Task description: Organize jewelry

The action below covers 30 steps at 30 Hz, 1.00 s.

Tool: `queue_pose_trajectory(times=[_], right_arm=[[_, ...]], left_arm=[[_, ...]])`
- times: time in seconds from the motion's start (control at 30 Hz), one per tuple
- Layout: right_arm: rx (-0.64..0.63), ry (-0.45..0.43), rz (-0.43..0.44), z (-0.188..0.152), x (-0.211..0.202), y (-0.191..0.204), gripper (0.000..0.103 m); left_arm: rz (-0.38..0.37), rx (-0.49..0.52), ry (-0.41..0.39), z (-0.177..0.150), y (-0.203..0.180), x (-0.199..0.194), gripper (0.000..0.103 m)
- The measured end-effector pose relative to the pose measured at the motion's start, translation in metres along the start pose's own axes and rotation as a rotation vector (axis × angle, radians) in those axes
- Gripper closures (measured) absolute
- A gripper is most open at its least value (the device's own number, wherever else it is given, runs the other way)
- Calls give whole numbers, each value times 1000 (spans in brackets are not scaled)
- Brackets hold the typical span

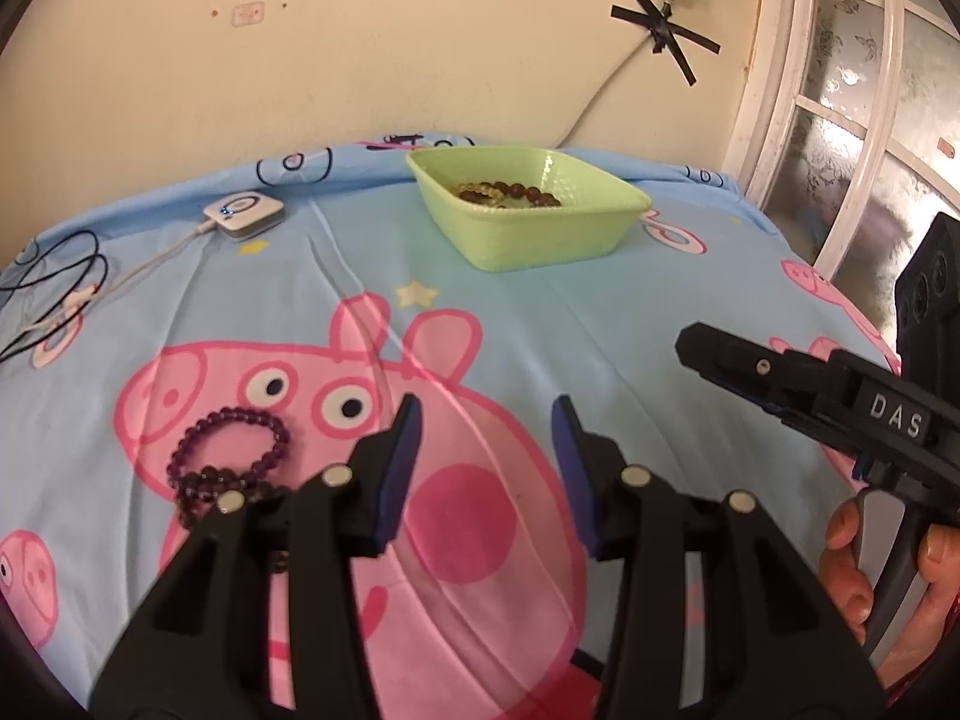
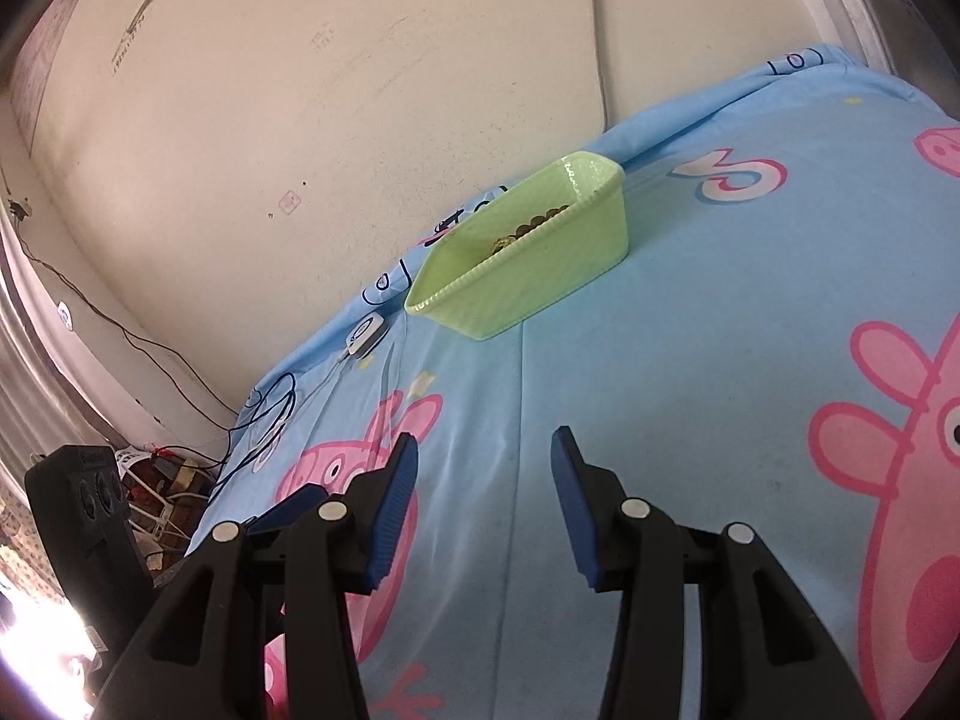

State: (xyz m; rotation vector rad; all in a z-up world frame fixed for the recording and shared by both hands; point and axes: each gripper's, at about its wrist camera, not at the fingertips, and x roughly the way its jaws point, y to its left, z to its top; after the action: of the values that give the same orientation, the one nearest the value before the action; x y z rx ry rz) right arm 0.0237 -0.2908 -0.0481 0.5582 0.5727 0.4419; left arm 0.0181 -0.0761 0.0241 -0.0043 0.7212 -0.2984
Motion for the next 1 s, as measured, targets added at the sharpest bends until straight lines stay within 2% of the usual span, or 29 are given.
queue_pose_trajectory(times=[0.27,0.37,1.0], right_arm=[[13,-6,11,0,-1,-2,79],[18,-9,15,1,-2,-2,79],[17,-8,23,0,-2,-1,79]], left_arm=[[0,2,3,0,-1,0,60],[-2,5,-1,0,-1,0,50],[4,30,6,0,-5,1,49]])
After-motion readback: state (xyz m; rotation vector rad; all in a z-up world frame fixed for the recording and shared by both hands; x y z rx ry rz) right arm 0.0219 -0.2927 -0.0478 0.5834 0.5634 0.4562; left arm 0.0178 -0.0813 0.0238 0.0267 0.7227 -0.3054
